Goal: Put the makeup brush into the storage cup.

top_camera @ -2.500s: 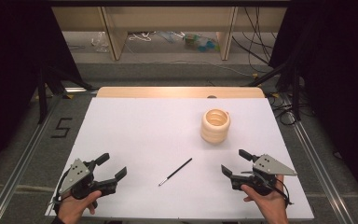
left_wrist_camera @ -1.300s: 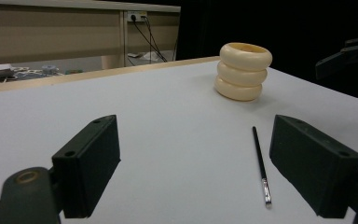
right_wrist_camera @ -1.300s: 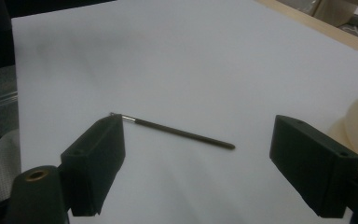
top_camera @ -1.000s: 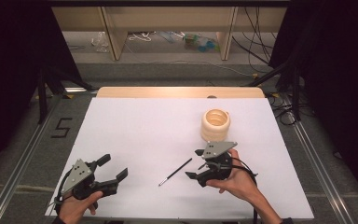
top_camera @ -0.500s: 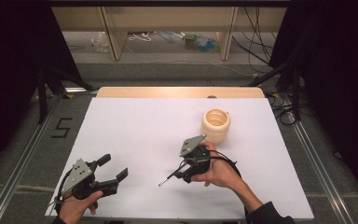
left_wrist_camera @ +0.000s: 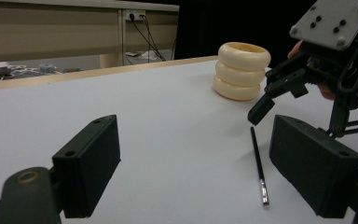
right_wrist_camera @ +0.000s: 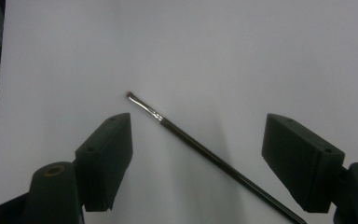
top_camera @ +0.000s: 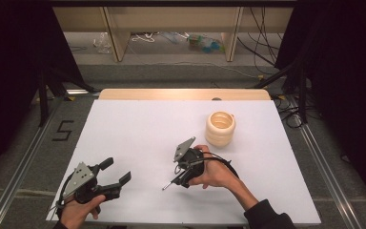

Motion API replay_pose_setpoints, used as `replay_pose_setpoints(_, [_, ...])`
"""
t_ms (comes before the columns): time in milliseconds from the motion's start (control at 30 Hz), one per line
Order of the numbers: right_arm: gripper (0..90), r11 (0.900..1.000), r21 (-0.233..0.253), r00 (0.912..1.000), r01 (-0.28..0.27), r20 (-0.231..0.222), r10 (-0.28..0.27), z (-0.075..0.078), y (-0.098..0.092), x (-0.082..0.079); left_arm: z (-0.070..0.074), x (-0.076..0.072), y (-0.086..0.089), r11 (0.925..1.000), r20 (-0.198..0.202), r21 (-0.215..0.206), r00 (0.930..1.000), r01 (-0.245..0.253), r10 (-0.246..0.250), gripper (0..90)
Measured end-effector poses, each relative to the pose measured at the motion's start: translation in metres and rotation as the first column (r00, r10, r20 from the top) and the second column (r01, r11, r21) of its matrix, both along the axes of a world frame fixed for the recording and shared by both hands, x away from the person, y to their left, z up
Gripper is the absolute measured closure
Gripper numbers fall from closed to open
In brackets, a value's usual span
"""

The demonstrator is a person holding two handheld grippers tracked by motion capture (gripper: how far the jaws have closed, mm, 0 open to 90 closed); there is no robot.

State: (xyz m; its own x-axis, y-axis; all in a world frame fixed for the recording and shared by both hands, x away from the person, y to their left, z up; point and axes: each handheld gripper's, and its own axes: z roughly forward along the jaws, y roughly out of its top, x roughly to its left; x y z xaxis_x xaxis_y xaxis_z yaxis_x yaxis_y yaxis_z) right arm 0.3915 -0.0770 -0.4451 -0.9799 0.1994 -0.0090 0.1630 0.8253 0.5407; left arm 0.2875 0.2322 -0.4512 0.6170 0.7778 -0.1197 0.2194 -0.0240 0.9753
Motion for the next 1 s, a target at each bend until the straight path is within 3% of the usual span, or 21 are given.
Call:
replay_pose_setpoints(400, [29.2,0.998,-0.052,0.9993,-0.018,-0.033,0.016,-0.012,0.007,0.006,0.000,0.001,-0.001,0.9999,0.000,0.009,1.0000,0.009,-0.009,16.2])
replay_pose_setpoints(633, [32.6,0.996,-0.085,0.9989,-0.032,-0.036,0.029,-0.016,0.012,0.008,0.001,0.000,-0.003,0.9987,0.025,0.050,0.9996,0.010,-0.011,16.4])
replay_pose_setpoints(1000, [40.1,0.990,-0.119,0.9967,-0.074,-0.042,0.070,-0.018,0.018,0.011,0.000,0.000,-0.004,0.9986,0.020,0.049,0.9996,0.021,-0.022,16.3])
